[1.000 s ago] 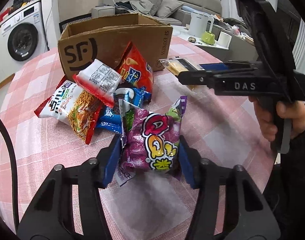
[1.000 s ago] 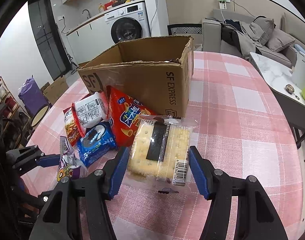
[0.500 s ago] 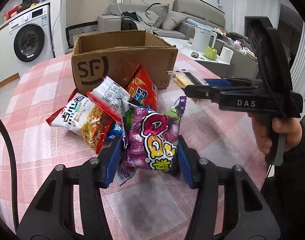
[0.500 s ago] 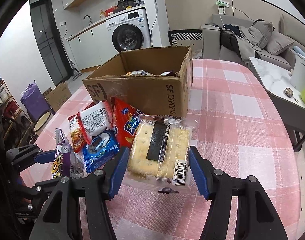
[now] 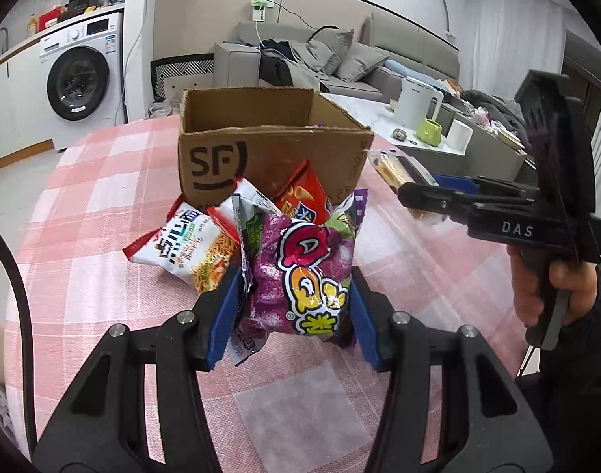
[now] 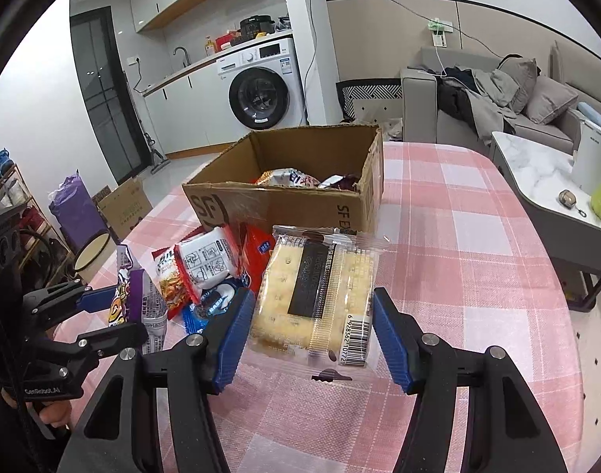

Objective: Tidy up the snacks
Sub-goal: 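Lift the cracker pack and candy bag and carry both over the box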

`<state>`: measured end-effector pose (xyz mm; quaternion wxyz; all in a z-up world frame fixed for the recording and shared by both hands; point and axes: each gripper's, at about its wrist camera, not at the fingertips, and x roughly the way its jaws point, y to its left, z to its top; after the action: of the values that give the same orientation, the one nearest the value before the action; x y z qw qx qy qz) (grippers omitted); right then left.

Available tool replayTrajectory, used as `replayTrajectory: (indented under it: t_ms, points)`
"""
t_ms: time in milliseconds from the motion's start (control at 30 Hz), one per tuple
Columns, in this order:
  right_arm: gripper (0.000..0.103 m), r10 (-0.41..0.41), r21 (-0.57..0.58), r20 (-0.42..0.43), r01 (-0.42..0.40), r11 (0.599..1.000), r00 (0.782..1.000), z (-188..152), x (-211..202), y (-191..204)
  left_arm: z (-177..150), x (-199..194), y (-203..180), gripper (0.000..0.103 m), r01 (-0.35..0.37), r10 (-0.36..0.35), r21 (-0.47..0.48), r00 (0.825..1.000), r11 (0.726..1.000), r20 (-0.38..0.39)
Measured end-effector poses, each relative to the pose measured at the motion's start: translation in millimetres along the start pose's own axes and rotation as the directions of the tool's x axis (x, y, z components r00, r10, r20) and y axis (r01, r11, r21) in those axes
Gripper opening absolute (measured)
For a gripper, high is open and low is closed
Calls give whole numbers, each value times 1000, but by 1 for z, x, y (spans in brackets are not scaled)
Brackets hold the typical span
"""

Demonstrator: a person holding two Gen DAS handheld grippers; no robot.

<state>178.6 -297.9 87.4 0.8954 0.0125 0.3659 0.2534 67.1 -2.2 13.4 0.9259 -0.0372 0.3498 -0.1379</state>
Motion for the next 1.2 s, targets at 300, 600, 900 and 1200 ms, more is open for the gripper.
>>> replayTrajectory:
  t_ms: [300,600,900,1200]
  points:
    - [61,6,-6,30,-6,1000,1000,3,-10,4,7,-16,10,50,-18,19,-31,999,999,28]
    - [61,13,-28,50,-11,1000,999,7,-18,12,20,-18,16,50,-38,40,-39,998,999,51]
    - [61,43,-38,87,-40,998,995,27,-28,19,49,-23,19,50,-68,72,-44,993,997,95]
    - [61,55,-63,114,-48,997,992,53,-31,29,86,-13,27,50,-87,95,-72,988,994,118]
